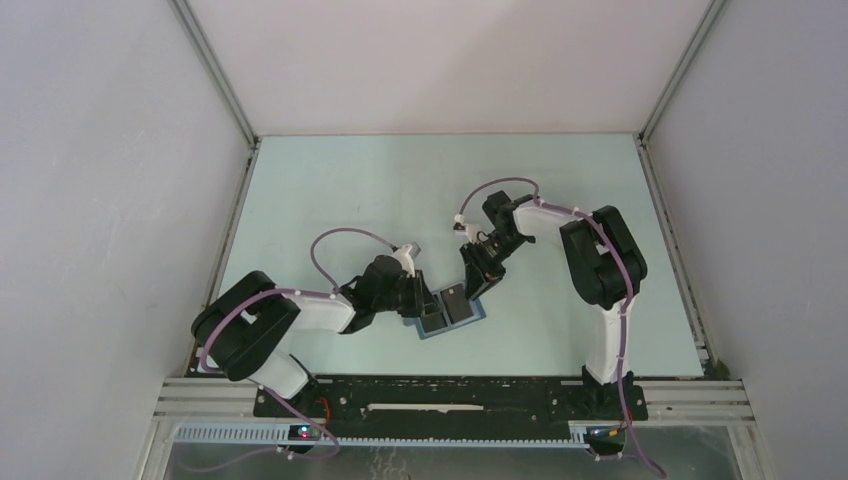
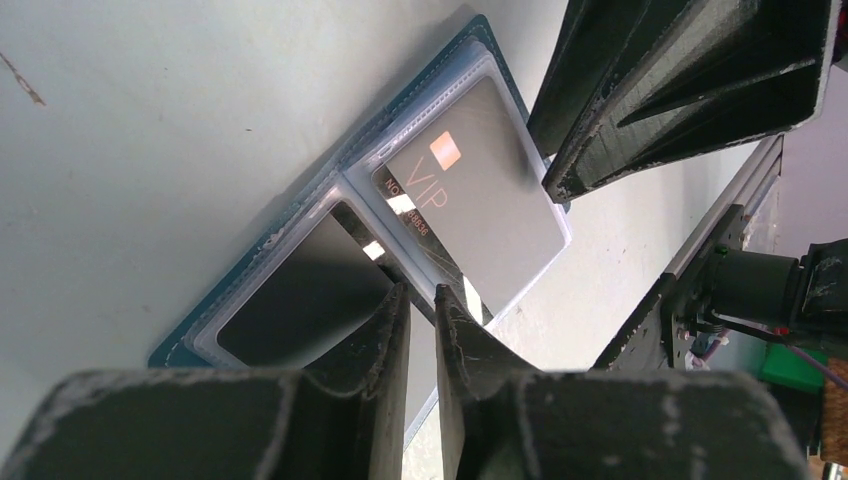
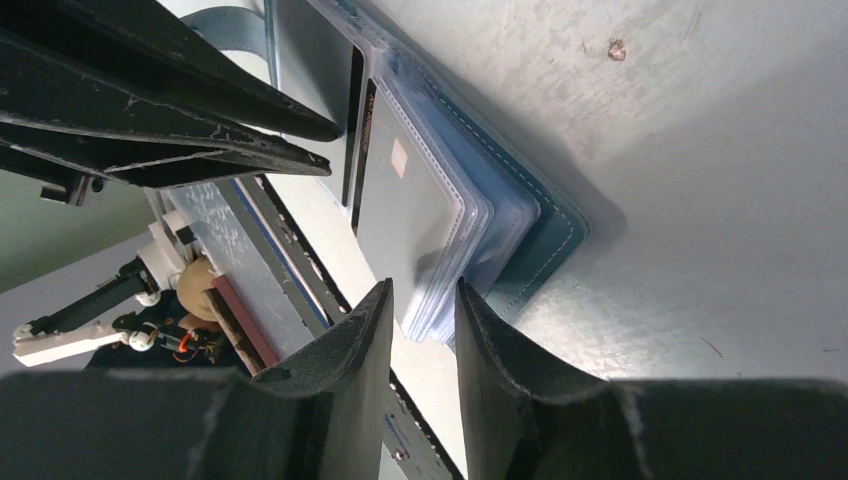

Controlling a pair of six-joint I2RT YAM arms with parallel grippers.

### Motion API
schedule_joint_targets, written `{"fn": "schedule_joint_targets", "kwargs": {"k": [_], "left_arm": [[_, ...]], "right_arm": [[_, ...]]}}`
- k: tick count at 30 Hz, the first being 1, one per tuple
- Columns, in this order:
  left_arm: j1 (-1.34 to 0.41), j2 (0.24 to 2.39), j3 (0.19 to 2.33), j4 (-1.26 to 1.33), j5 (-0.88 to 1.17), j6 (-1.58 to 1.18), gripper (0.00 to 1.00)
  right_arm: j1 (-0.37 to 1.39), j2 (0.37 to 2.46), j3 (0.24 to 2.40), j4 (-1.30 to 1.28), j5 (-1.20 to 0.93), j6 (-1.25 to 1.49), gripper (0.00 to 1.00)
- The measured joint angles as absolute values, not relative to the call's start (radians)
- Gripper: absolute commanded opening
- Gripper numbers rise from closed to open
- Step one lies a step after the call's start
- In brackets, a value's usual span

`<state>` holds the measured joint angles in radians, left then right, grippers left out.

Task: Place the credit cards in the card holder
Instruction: Open the card holder at the center of the board.

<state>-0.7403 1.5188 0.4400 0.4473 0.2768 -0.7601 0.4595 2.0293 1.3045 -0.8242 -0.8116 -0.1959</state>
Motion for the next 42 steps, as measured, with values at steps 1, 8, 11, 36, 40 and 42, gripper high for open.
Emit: {"fn": "schedule_joint_targets", "kwargs": {"k": [1, 8, 11, 36, 40, 42], "left_arm": [[-0.740, 1.519, 0.440, 0.447, 0.277, -0.760, 0.20], [-0.740, 1.521, 0.440, 0.447, 0.277, -0.760, 0.22], [-0.740, 1.521, 0.440, 0.448, 0.278, -0.760, 0.22], [-0.740, 1.534, 0.441, 0.463, 0.295, -0.760, 0.23], [-0.740, 1.538, 0.442, 0.465, 0.297, -0.760, 0.22], [-0.740, 1.538, 0.442, 0.466, 0.298, -0.760, 0.22]], "right_arm": [[0.458, 2.029, 1.304, -0.826, -0.820, -0.196, 0.36], [0.440, 2.029, 1.304, -0.836, -0.871, -0.196, 0.35], [0.437, 2.029, 1.304, -0.838, -0.885, -0.196, 0.35], [0.432, 2.028, 1.304, -0.845, -0.859, -0.196, 0.33], [0.435, 2.046, 1.304, -0.845, -0.862, -0.195, 0.33], [0.435, 2.055, 1.304, -0.845, -0.862, -0.194, 0.33]]}}
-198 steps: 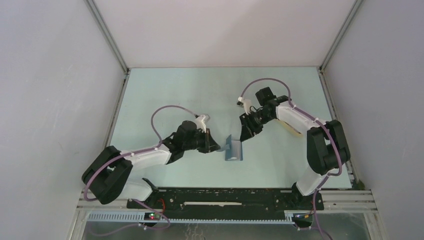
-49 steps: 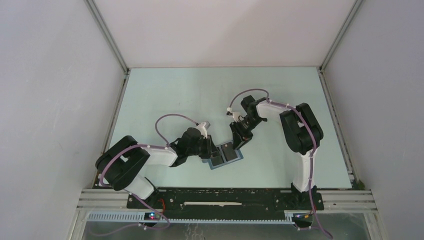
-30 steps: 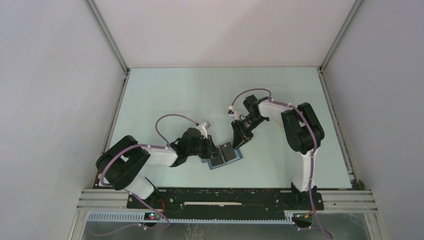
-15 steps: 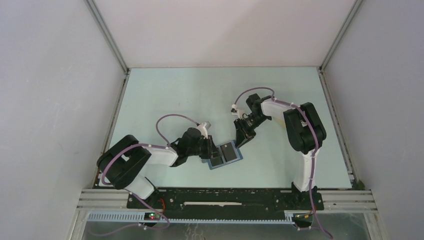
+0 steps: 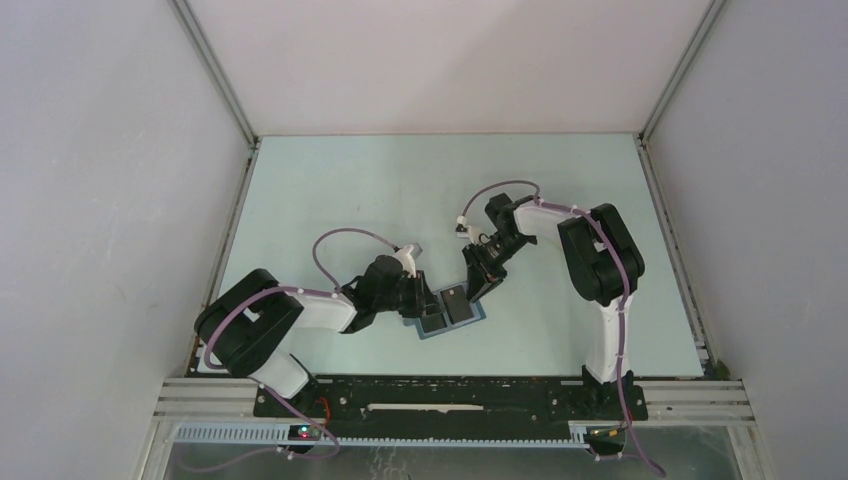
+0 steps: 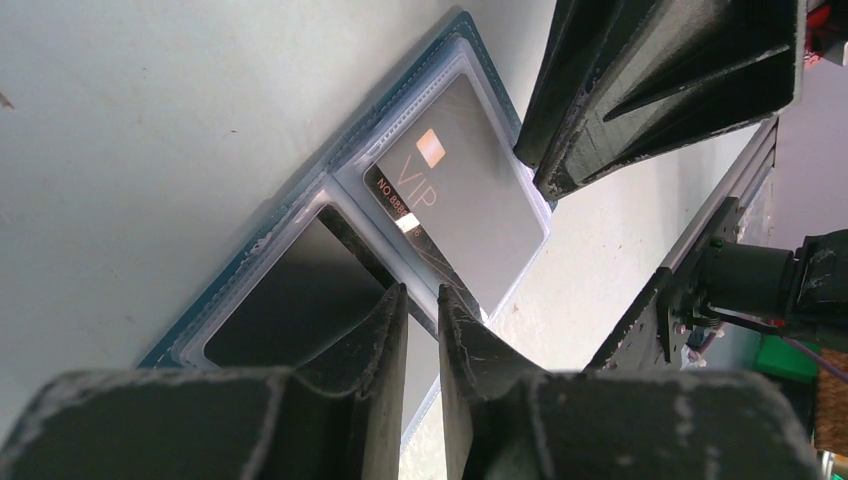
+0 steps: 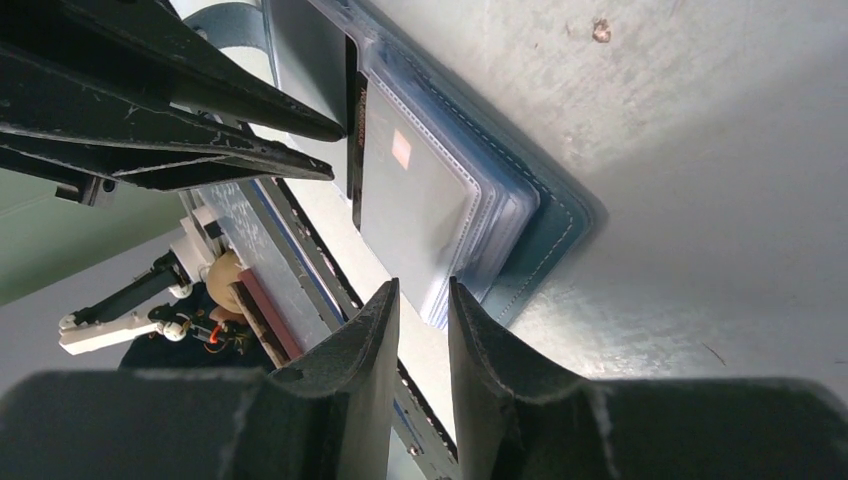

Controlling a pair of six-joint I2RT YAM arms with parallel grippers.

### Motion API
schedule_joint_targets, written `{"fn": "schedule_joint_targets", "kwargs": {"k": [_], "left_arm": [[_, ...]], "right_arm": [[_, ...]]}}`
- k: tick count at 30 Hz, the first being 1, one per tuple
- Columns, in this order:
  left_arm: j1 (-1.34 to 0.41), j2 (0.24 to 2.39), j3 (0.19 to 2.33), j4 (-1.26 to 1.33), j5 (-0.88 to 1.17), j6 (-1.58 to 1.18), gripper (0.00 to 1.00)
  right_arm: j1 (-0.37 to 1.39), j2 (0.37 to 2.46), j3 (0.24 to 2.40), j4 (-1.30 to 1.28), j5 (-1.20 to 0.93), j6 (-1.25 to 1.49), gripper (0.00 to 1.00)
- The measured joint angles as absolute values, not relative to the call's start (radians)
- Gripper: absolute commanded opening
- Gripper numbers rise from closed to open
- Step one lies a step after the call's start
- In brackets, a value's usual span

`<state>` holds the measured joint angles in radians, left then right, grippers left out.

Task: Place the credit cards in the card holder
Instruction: Open the card holder at the center of the board.

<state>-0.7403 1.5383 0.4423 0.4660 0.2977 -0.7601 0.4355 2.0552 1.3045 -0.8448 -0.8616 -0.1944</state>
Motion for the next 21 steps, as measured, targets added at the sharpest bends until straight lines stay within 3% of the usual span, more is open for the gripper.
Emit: {"fn": "schedule_joint_targets", "kwargs": {"k": [21], "left_arm": [[-0.740, 1.545, 0.447, 0.469, 0.302, -0.760, 0.23]], "right_arm": [[0.448, 2.069, 1.304, -0.845, -0.884, -0.192, 0.34]]}}
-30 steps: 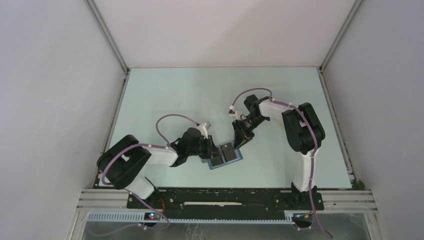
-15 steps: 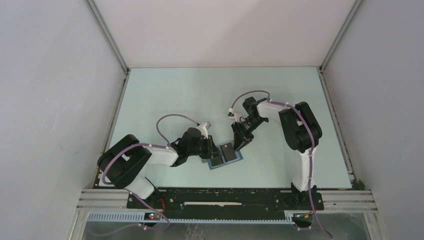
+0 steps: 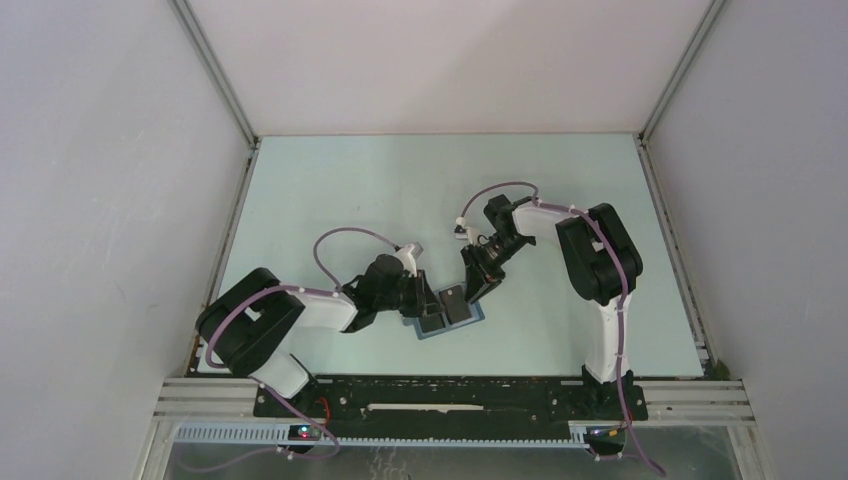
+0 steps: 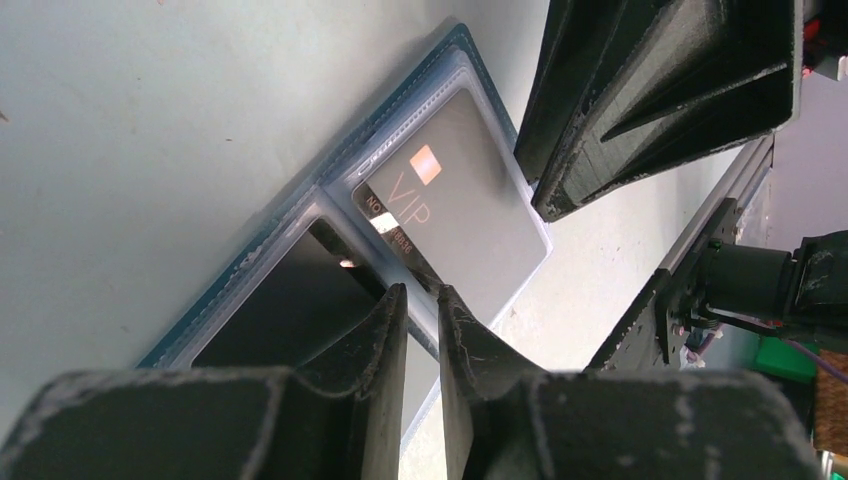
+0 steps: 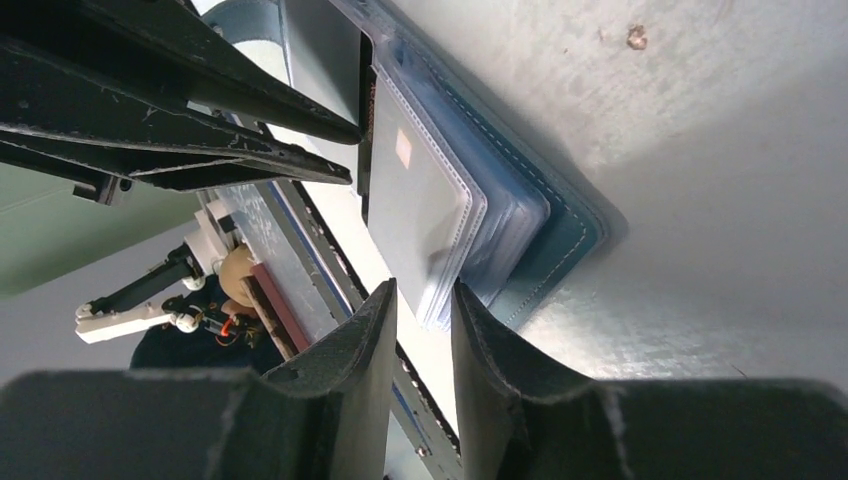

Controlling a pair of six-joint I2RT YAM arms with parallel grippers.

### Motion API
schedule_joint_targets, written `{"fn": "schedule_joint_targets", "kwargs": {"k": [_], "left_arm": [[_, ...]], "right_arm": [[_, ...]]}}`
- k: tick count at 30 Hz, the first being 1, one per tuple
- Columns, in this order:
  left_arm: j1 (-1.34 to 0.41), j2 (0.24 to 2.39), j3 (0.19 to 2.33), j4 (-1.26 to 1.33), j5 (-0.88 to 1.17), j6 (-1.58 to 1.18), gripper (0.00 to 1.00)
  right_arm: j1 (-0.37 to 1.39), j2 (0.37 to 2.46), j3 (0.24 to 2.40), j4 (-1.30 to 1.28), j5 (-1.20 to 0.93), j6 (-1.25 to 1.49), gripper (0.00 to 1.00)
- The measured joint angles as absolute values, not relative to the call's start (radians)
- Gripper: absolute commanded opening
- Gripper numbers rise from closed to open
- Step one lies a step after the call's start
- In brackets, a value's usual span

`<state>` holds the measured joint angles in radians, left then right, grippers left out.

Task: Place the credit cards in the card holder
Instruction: Open the card holder at the center of the board.

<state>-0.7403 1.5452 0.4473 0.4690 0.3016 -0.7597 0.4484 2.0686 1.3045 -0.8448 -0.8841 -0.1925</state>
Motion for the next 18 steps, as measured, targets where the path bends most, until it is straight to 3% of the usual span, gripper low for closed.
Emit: {"fn": "schedule_joint_targets", "kwargs": {"k": [10, 18], "left_arm": [[-0.730, 1.547, 0.451, 0.500, 0.329, -0.761, 0.31], [-0.704, 1.547, 0.436, 0.595, 0.379, -0.786, 0.54]], "right_arm": [[0.448, 2.069, 1.304, -0.857, -0.989, -0.200, 0.32], [0.447, 2.070, 1.305, -0.880, -1.088, -0.212, 0.32]]}}
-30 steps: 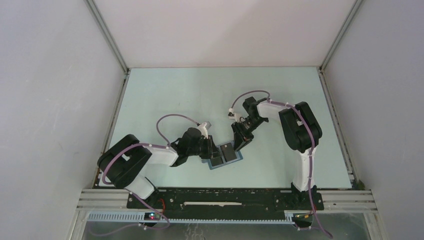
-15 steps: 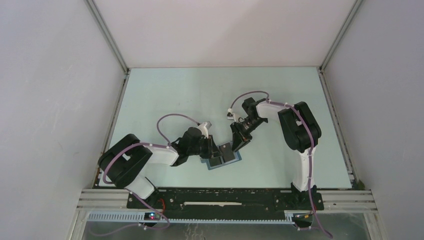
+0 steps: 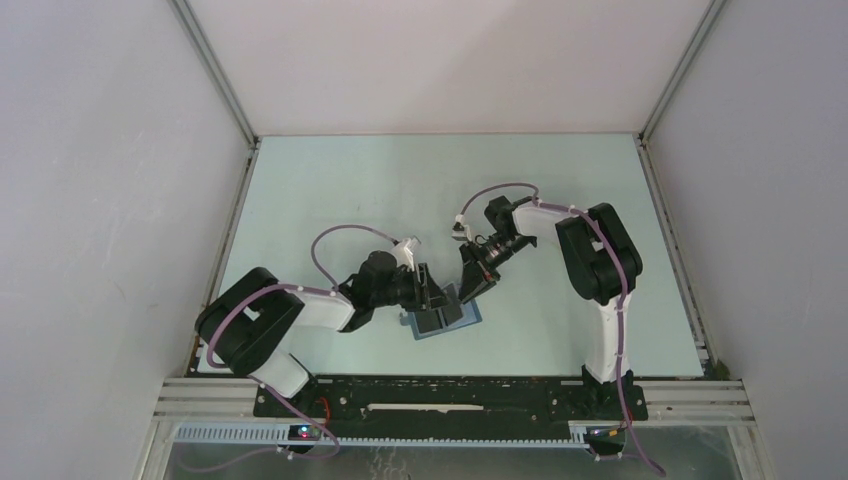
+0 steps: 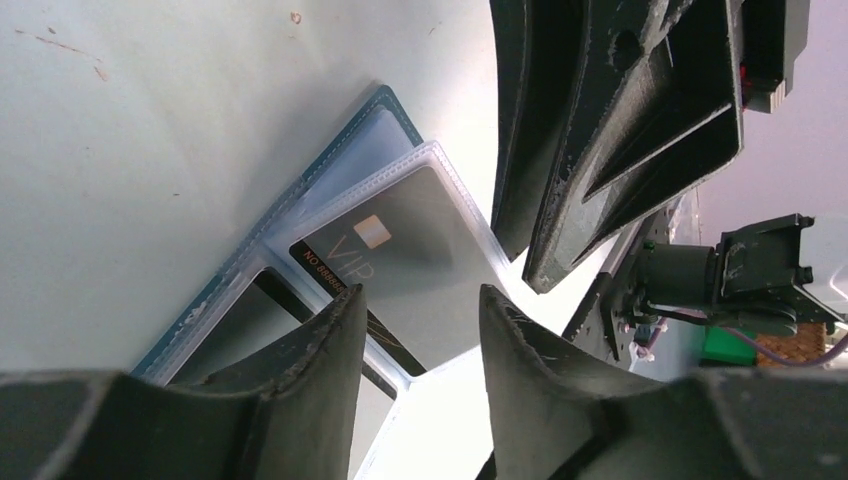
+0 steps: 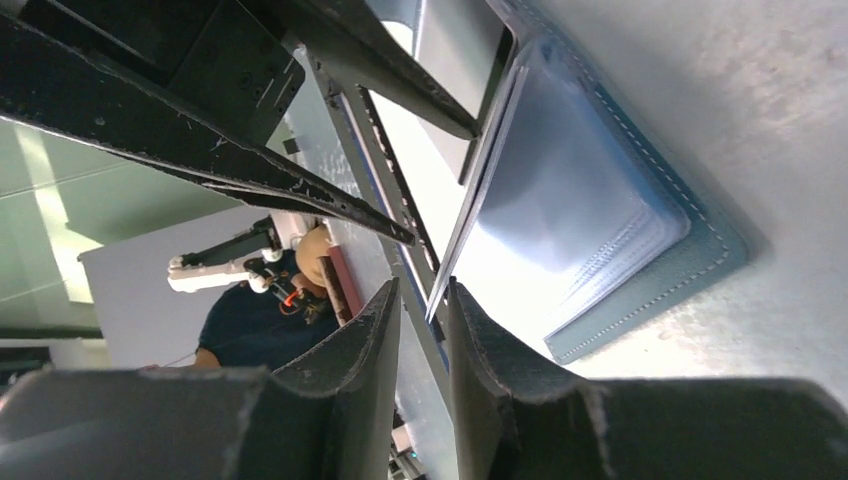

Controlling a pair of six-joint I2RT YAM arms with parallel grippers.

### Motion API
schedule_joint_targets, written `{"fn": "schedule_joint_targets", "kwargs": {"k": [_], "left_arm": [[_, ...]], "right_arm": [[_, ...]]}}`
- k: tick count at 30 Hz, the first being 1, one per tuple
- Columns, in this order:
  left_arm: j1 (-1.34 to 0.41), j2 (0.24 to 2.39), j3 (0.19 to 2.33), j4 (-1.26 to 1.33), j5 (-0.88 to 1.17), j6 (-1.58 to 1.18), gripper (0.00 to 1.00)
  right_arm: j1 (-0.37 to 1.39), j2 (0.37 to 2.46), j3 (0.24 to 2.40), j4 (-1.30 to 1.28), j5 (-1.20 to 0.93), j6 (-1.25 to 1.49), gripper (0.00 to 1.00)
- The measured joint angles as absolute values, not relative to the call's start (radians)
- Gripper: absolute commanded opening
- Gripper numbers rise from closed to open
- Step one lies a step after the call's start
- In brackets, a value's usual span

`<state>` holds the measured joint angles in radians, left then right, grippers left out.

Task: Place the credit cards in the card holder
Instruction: Open the card holder at the center of the board.

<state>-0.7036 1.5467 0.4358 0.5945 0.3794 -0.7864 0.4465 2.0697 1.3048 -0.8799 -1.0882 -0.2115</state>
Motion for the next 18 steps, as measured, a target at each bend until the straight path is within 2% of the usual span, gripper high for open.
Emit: {"fn": "schedule_joint_targets", "kwargs": {"k": [4, 10, 18], "left_arm": [[-0.700, 1.547, 0.426, 0.621, 0.397, -0.793, 0.65], [-0.699, 1.543, 0.416, 0.632, 0.397, -0.797, 0.72], [-0.689, 1.537, 0.393, 0.646, 0.395, -0.809, 0.74]], "right_arm": [[0.446, 2.082, 1.307, -0.883, -1.136, -0.213, 0.32], [0.447, 2.112, 1.307, -0.886, -1.210, -0.212, 0.28], [0.453, 2.133, 1.308, -0.890, -1.255, -0.212, 0.20]]}}
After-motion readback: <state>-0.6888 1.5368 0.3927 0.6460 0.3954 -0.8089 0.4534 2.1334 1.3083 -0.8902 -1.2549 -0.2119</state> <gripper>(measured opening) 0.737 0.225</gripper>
